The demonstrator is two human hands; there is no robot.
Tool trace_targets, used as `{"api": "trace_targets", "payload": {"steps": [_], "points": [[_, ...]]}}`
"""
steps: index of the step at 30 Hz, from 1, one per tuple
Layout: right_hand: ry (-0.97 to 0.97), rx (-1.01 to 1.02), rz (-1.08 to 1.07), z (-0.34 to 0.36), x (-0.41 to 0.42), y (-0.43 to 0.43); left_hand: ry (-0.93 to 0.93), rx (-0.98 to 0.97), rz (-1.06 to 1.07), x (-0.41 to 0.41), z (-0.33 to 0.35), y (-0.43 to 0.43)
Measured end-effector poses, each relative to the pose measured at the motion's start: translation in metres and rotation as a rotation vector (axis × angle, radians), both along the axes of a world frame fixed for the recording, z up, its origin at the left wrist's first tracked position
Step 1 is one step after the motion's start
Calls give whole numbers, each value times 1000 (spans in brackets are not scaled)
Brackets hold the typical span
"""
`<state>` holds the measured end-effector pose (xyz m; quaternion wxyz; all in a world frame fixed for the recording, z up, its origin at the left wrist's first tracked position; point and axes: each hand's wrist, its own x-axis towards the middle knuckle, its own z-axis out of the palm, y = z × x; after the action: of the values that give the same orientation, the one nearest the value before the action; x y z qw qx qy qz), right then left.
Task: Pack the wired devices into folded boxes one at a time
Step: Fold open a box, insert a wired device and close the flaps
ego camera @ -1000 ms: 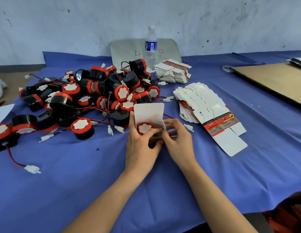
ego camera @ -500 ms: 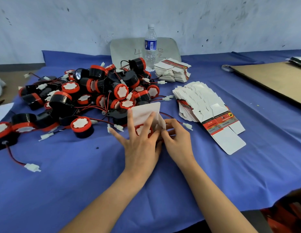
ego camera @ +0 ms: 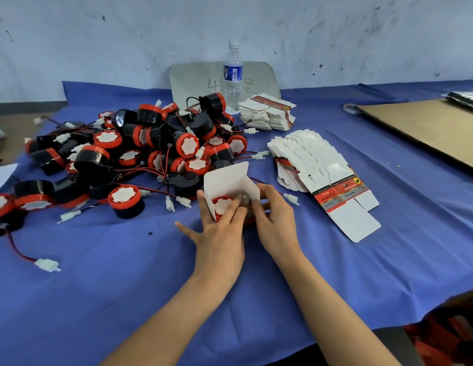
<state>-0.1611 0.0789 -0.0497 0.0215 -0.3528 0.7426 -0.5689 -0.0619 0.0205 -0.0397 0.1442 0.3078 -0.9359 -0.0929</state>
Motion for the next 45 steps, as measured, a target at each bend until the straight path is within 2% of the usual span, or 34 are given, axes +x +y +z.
{"api": "trace_targets", "payload": {"steps": [3,7,9,10,12,14,16,19,25,33,37,40,45], "points": [[47,-1,20,1,0,0,162,-116,-28,6,13,2],[42,-16,-2,2,2,1,448,-483,-35,14,28,-5],[8,-20,-37,2,0,2,535,-572,-167,17,40,-16],[-12,-22,-51,2,-1,2,491,-546,-250,17,49,-20],[-38,-30,-68,2,-2,3,173,-390,-332,11,72,-27],[-56,-33,-65,2,-2,3,-120,-340,-233,-6,88,-33],[-63,-24,-57,3,-1,4,-250,-359,-170,-21,94,-32],[-43,-15,-42,2,-1,6,-320,-375,-139,-34,91,-26],[-56,9,-29,1,0,5,-305,-447,-43,-43,74,-21],[-84,12,-25,3,1,6,-120,-222,-73,-40,62,-26],[-76,18,-23,4,1,7,-95,-244,-8,-42,55,-27],[-80,23,-22,4,1,7,-101,-250,-48,-43,57,-26],[-70,30,-35,1,-1,5,64,-325,-228,-31,56,-24]]}}
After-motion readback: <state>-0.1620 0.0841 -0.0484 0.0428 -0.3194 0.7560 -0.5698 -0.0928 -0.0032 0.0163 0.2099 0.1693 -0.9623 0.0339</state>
